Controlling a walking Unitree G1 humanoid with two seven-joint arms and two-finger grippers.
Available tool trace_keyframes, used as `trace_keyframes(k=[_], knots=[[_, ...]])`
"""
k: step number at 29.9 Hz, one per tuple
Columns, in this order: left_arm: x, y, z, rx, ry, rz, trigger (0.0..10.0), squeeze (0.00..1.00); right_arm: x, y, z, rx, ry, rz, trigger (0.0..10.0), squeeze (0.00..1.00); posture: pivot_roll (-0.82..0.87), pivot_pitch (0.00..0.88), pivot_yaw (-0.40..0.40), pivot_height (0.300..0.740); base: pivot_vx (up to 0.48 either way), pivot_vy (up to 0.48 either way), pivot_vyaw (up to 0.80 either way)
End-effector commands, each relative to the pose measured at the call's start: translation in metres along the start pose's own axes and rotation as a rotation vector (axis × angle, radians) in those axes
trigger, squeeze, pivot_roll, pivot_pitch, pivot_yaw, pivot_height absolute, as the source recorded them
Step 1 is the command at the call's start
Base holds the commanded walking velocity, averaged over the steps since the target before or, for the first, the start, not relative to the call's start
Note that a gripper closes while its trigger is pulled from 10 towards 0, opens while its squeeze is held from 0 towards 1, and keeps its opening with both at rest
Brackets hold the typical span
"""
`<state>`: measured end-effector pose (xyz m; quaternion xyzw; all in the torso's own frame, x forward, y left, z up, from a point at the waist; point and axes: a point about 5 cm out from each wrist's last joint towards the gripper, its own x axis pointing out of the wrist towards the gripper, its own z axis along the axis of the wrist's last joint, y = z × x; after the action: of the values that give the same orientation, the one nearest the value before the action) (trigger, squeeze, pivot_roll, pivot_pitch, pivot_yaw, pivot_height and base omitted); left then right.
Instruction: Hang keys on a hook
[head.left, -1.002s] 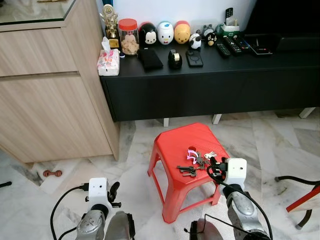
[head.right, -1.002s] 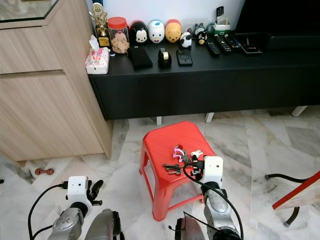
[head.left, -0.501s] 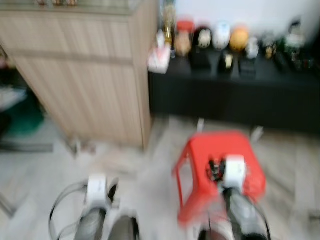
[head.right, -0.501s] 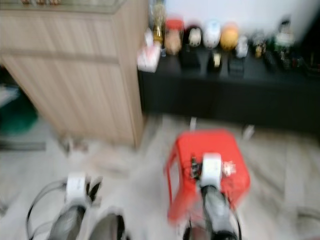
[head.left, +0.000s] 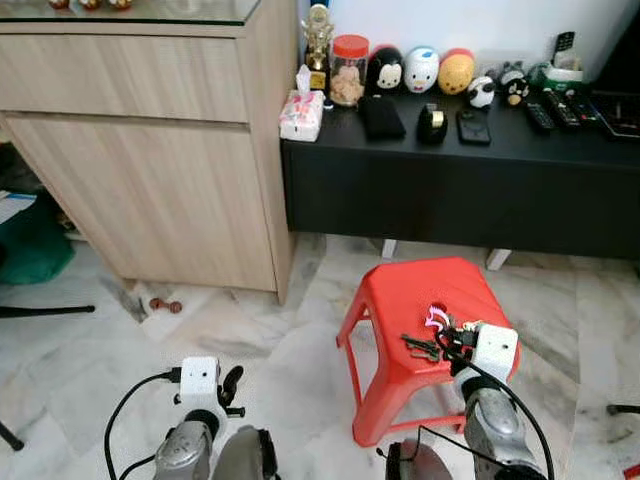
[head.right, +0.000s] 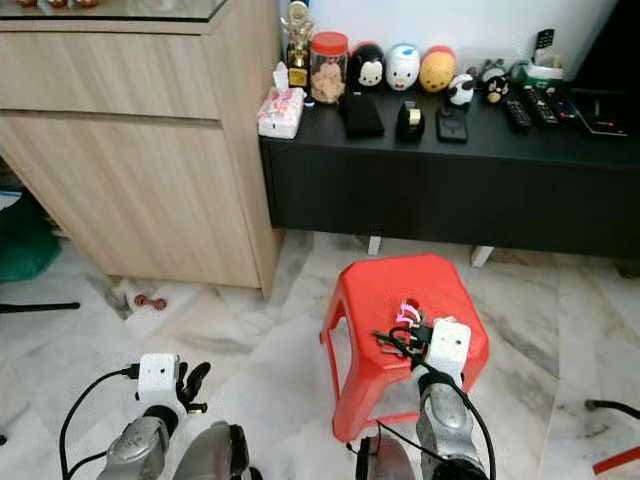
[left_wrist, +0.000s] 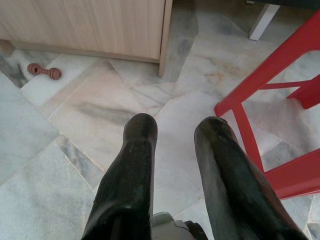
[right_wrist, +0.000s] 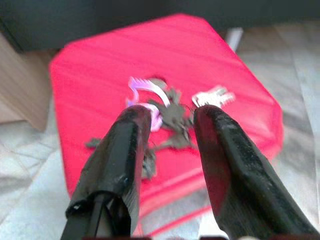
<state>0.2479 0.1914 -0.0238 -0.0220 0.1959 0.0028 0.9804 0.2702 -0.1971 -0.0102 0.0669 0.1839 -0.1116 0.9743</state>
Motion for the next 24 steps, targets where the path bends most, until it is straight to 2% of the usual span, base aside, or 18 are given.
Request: trace_keyframes(k=[1, 7, 13, 20, 24], knots=[[-0.001, 0.0, -0.003, -0.002, 0.017, 0.0, 10.0, 0.0, -0.003, -0.004, -0.009, 0.018, 0.047, -0.011, 10.0, 0.0, -0.06, 0.102, -0.027, 0.639, 0.0, 0.0, 0.0], [-0.001, 0.0, -0.003, -0.001, 0.016, 0.001, 10.0, 0.0, -0.003, 0.0, -0.011, 0.021, 0.068, 0.003, 10.0, 0.0, -0.06, 0.102, -0.026, 0.639, 0.0, 0.0, 0.0], [-0.001, 0.0, -0.003, 0.001, 0.017, 0.0, 10.0, 0.0, -0.002, 0.004, -0.011, 0.024, 0.071, 0.016, 10.0, 0.0, -0.06, 0.101, -0.024, 0.639, 0.277, 0.0, 0.0], [-0.001, 0.0, -0.003, 0.003, 0.021, -0.002, 10.0, 0.0, -0.002, 0.006, -0.011, 0.022, 0.08, 0.023, 10.0, 0.0, -0.06, 0.101, -0.025, 0.639, 0.0, 0.0, 0.0], [-0.001, 0.0, -0.003, 0.003, 0.023, -0.002, 10.0, 0.0, -0.002, 0.007, -0.012, 0.021, 0.087, 0.035, 10.0, 0.0, -0.06, 0.102, -0.026, 0.639, 0.255, 0.0, 0.0]])
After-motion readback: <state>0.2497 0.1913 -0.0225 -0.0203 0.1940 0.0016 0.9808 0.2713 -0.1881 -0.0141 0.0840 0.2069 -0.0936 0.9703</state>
